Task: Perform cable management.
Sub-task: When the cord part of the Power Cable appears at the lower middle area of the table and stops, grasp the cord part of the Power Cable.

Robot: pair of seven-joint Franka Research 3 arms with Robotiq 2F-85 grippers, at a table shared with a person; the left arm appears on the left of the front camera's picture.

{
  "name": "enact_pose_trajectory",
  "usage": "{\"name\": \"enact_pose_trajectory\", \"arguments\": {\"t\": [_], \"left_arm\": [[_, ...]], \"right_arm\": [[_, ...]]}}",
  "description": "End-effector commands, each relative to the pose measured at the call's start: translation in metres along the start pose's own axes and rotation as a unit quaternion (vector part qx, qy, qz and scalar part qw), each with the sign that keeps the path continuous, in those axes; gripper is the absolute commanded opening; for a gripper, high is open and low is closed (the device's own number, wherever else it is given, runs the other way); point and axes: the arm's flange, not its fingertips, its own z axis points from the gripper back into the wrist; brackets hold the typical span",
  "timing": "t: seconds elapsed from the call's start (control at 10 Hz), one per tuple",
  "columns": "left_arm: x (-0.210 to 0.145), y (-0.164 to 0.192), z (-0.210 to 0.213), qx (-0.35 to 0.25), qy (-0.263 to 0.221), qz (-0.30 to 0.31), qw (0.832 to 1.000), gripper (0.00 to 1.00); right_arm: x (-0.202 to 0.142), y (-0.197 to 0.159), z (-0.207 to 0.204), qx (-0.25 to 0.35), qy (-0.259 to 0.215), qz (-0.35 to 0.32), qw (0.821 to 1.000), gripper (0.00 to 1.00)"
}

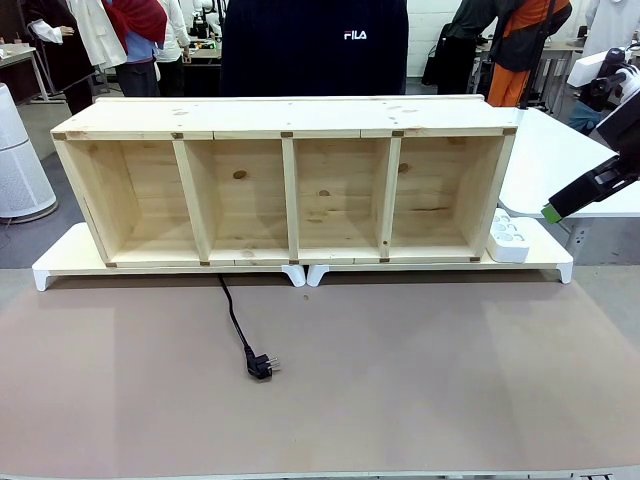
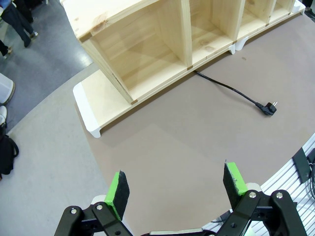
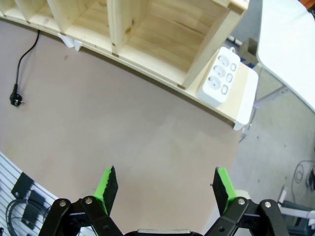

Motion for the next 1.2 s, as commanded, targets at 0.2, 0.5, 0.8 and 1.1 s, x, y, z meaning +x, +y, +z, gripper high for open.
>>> {"name": "enact_pose_trajectory", "arguments": {"t": [0.2,0.5,0.8,1.1], "left_arm": [[-0.001,0.000,0.002,-0.001,-0.003,0.000,1.000,1.00],[-0.001,0.000,0.002,-0.001,-0.003,0.000,1.000,1.00],[-0.001,0.000,0.002,-0.001,-0.003,0.000,1.000,1.00],[-0.001,0.000,0.002,-0.001,-0.003,0.000,1.000,1.00]], "right_arm": [[0.000,0.000,0.000,0.000,0.001,0.000,1.000,1.00],[0.009,0.010,0.005,-0.011,-0.004,0.018,1.000,1.00],[0.049,0.054,0.011,-0.016,-0.007,0.054,0.998,1.00],[0.087,0.114,-0.004,0.021,0.007,0.077,0.997,1.00]]}}
